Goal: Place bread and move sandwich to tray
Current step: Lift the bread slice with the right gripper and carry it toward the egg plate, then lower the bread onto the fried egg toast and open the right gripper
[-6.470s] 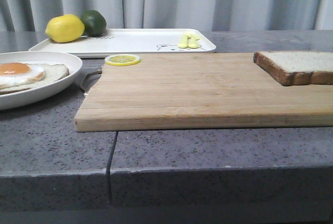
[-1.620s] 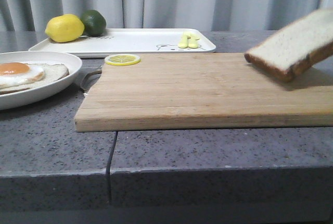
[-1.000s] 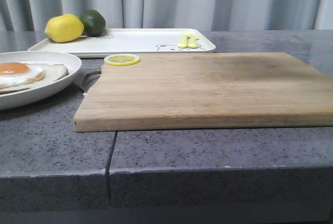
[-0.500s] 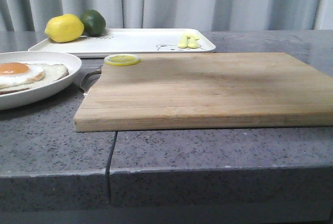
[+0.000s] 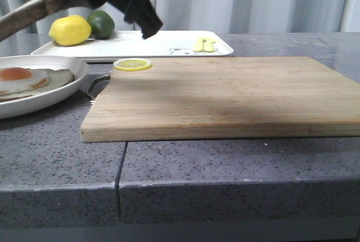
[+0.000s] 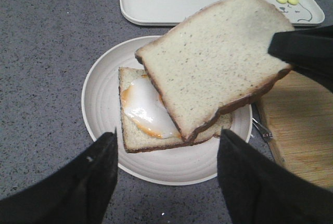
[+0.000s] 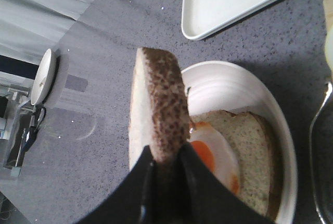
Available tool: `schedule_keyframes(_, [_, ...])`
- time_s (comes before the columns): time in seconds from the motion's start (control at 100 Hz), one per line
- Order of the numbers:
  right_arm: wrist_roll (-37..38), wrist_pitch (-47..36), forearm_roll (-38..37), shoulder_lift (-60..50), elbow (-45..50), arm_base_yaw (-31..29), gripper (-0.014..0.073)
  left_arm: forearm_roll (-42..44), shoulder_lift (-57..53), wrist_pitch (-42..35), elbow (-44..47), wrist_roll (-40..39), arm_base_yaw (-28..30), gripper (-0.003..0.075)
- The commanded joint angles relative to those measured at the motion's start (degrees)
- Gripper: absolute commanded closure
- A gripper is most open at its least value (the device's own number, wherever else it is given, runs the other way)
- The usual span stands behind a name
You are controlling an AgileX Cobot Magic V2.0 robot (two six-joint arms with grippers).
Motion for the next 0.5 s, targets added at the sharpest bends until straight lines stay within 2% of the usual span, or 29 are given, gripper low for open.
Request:
schedule_keyframes(0.0, [-0.6, 0.9, 1.5, -1.3, -3.1, 0.2, 0.0652, -1.1, 0.2, -3.4, -2.0, 0.0, -0.3, 0.0334])
schedule_keyframes(0.49, [-0.6, 1.2, 2.1, 1.2, -3.1, 0.7, 0.0652, -1.1, 0.2, -3.4, -2.0, 0.0, -0.3, 0.0334])
